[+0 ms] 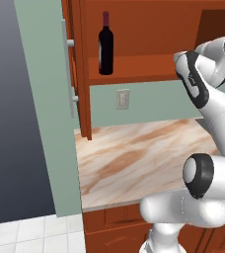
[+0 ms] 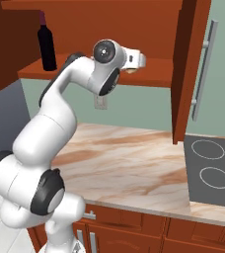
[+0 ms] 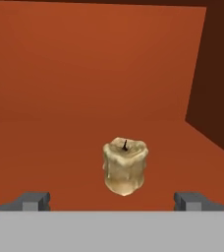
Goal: Get the candle and the wine from the cabinet and move them to the dining counter.
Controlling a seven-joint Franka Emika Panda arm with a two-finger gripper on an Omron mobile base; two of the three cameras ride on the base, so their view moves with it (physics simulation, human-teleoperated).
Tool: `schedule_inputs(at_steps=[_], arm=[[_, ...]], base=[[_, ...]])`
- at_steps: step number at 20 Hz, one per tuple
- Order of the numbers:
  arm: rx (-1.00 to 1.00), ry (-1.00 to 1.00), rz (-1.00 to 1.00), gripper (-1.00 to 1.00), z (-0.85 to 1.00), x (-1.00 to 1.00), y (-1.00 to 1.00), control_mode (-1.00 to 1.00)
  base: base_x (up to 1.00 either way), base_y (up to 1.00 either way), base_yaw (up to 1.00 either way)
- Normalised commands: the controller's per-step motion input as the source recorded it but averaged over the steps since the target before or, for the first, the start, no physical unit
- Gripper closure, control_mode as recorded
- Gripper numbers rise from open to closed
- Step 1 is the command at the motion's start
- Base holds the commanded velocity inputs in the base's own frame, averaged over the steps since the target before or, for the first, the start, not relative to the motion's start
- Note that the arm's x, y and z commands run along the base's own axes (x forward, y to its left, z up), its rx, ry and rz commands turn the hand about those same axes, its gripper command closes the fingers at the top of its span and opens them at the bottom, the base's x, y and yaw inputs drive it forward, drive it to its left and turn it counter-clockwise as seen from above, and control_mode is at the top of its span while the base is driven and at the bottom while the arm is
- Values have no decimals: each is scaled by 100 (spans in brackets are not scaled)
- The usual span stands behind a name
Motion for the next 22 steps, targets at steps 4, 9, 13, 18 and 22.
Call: schedule_inputs(at_steps=[4,9,13,18,22], arm=[[0,0,0,-100,0,19,-15,-100],[0,0,0,-100,0,13,-14,-100],[0,0,0,-100,0,11,-1,-100],[0,2,0,-100,0,11,0,-100],[0,4,0,-100,0,7,0,-100]], base=[[0,0,0],[0,0,0],[0,0,0],[0,0,0],[0,0,0]])
